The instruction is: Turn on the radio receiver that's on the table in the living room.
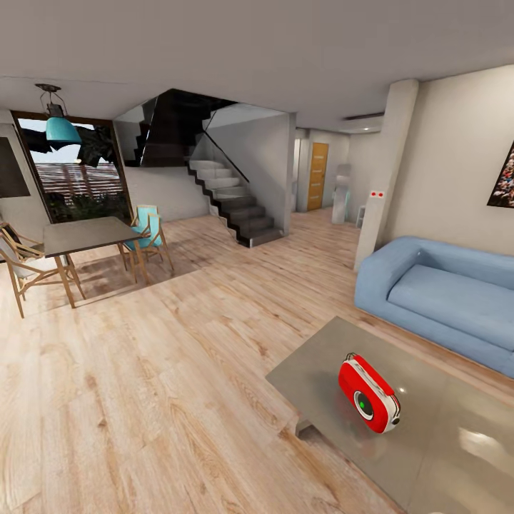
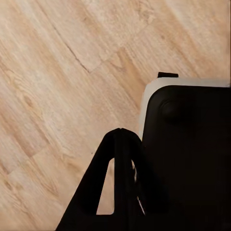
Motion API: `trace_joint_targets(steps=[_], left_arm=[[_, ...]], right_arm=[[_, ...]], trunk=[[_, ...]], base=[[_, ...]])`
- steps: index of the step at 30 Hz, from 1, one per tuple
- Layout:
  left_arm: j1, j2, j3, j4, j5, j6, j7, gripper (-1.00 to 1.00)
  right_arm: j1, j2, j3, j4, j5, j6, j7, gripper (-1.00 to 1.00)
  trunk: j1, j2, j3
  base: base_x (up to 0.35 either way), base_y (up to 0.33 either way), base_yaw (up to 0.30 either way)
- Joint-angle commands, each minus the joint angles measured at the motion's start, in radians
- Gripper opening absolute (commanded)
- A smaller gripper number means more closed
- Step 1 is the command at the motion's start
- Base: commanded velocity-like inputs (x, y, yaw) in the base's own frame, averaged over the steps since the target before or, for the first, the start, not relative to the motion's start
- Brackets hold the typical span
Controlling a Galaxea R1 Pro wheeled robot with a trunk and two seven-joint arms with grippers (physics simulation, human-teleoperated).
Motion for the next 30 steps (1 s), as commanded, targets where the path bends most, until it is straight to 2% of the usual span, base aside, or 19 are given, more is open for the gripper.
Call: trace_joint_targets(steps=[1,4,30], left_arm=[[0.000,-0.003,0.001,0.000,0.000,0.000,0.000,-1.00],[0.000,-0.012,0.001,0.001,0.001,0.000,0.000,-1.00],[0.000,-0.014,0.001,0.042,0.001,0.001,0.000,-1.00]], right_arm=[[0.000,0.000,0.000,0.000,0.000,0.000,0.000,1.00],[0.000,0.000,0.000,0.000,0.000,0.000,0.000,1.00],[0.000,0.000,0.000,0.000,0.000,0.000,0.000,1.00]], trunk=[[0.000,0.000,0.000],[0.000,0.000,0.000],[0.000,0.000,0.000]], base=[[0.000,0.000,0.000],[0.000,0.000,0.000],[0.000,0.000,0.000]])
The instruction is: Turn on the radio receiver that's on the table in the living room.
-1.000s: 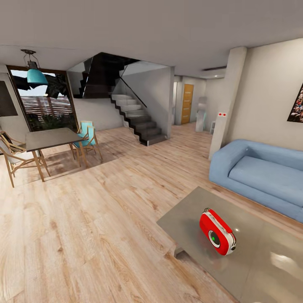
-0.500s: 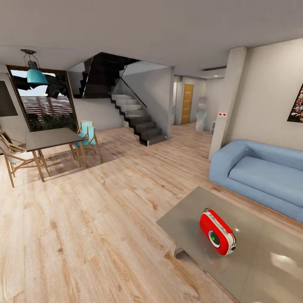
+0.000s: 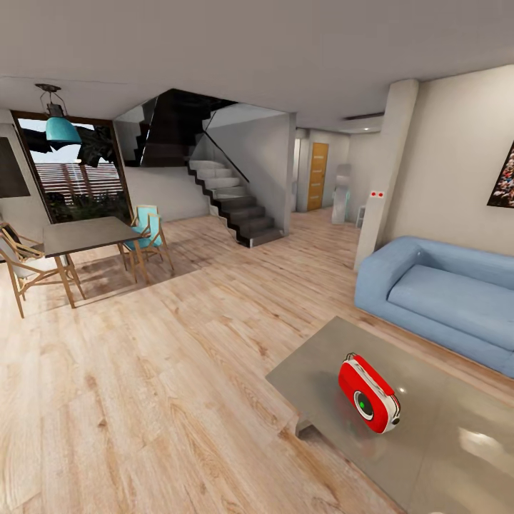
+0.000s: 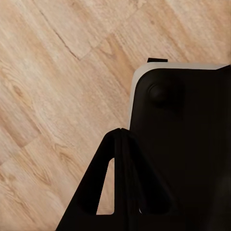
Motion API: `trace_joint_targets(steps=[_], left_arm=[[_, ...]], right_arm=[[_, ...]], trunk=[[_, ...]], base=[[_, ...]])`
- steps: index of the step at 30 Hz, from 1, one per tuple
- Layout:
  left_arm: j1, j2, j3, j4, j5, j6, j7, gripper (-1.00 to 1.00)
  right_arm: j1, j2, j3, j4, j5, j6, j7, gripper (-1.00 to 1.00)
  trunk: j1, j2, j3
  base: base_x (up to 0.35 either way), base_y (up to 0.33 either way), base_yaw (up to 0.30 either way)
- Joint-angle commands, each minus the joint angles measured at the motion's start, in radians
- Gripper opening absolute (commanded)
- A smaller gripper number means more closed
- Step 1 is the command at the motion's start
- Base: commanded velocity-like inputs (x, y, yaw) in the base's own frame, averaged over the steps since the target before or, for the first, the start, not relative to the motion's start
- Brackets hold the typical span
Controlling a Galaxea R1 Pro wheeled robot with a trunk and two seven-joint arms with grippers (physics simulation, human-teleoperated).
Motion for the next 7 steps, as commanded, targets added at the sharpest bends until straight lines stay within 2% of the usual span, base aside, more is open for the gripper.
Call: trace_joint_targets(steps=[1,7], left_arm=[[0.000,0.000,0.000,0.000,0.000,0.000,0.000,-1.00],[0.000,0.000,0.000,0.000,0.001,0.000,-0.001,-1.00]], right_arm=[[0.000,0.000,0.000,0.000,0.000,0.000,0.000,1.00],[0.000,0.000,0.000,0.000,0.000,0.000,0.000,1.00]], trunk=[[0.000,0.000,0.000],[0.000,0.000,0.000]], base=[[0.000,0.000,0.000],[0.000,0.000,0.000]])
